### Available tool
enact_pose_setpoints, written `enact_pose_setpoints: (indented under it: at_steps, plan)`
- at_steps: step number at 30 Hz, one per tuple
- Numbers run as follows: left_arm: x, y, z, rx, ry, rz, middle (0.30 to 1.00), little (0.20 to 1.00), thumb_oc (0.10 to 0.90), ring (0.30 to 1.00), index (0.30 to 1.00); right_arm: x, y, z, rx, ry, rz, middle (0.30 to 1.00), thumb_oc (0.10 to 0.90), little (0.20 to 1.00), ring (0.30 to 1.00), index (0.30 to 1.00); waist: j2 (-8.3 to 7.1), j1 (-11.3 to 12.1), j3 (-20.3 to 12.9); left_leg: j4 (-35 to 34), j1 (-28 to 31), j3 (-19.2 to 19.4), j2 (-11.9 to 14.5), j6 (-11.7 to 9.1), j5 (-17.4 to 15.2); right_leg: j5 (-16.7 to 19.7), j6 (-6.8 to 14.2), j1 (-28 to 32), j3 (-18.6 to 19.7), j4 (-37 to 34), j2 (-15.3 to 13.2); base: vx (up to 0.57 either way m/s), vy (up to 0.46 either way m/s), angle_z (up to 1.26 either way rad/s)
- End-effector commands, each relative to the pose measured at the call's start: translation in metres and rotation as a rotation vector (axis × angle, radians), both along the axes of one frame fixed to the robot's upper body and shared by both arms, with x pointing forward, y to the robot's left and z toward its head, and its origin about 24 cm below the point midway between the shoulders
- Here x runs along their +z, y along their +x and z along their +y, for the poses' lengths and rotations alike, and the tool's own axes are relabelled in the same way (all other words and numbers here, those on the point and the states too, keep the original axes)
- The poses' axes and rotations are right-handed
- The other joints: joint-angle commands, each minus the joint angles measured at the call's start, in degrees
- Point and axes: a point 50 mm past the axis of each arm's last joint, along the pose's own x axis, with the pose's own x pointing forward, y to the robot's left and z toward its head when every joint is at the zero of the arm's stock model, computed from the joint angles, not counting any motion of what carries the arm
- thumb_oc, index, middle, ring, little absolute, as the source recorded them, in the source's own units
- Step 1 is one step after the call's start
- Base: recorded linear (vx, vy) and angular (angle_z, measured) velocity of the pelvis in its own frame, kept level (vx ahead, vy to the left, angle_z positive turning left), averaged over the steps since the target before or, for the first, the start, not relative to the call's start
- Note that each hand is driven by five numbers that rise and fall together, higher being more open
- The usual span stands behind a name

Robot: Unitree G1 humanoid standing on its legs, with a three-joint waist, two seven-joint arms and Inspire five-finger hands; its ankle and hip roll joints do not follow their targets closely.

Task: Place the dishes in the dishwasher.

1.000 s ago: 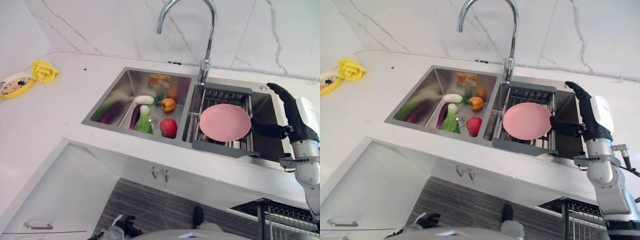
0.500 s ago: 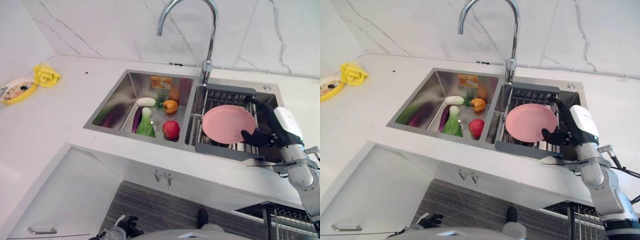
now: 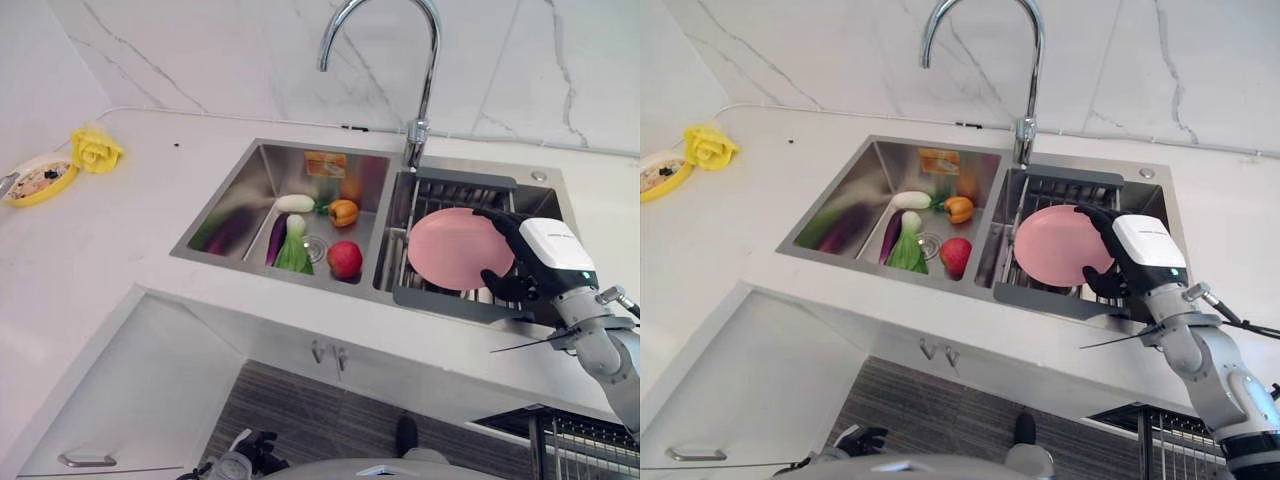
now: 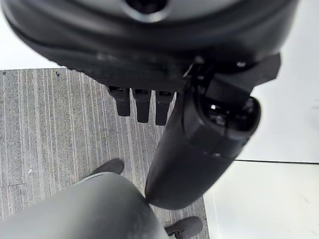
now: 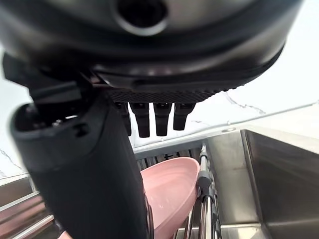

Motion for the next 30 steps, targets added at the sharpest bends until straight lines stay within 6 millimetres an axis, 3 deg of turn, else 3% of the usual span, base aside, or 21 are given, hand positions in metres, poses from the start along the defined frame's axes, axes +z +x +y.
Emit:
enact_pose_setpoints:
  at_steps: [1,30]
  plan:
    - [-0.002,-0.015,0.024,-0.030,0.083,0.090,0.900,0.900,0.800,0.900,0.900,0.040,0.013,0.005,0.028,-0.001,-0.248,0.900,0.800,0.900,0.900,0.900,-5.63,0.57,-1.82,0.13,1.08,1.15,-1.52,0.12,-1.21,-9.04,3.35,7.15,2.03,1.05,-1.34,0.00,0.000,0.00]
    - [-0.002,-0.016,0.022,-0.039,0.084,0.082,0.900,0.900,0.800,0.900,0.900,0.044,0.001,-0.005,-0.077,0.127,-0.370,0.900,0.800,0.900,0.900,0.900,-5.43,0.01,-1.62,0.13,1.74,2.32,-1.37,0.25,-1.63,-9.24,3.21,7.12,3.16,1.05,-0.74,0.00,-0.002,-0.01]
